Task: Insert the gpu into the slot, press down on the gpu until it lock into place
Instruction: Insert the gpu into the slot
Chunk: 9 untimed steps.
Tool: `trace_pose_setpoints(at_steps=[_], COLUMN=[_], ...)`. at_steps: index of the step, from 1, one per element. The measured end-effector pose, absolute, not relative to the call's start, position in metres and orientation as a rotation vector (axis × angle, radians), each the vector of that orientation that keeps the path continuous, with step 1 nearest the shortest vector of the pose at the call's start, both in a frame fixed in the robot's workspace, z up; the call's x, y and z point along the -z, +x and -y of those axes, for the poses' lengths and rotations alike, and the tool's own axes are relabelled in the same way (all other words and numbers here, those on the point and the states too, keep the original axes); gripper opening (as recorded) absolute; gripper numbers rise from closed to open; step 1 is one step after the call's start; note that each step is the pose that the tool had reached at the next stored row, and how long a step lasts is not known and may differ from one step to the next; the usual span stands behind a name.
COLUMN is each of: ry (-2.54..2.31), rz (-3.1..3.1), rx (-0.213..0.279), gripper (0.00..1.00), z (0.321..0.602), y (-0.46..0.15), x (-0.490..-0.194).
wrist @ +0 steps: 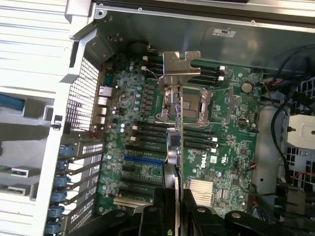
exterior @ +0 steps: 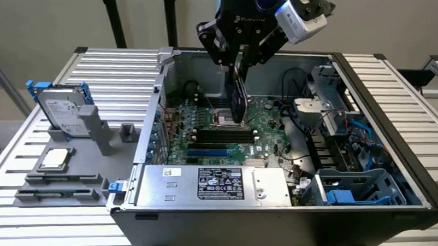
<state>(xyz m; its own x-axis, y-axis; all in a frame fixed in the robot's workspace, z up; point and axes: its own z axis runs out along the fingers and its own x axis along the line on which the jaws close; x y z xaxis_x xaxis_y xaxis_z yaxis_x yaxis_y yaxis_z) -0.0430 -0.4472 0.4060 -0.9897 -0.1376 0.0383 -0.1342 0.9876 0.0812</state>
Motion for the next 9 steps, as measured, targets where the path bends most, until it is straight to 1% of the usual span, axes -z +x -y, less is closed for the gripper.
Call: trace_pose_setpoints(at_steps=[9], ry=[0.462], rz=[3.055], rx=[0.115], gripper=[0.26], z=[0.4472], y=[-0.043], x=[-0.4031])
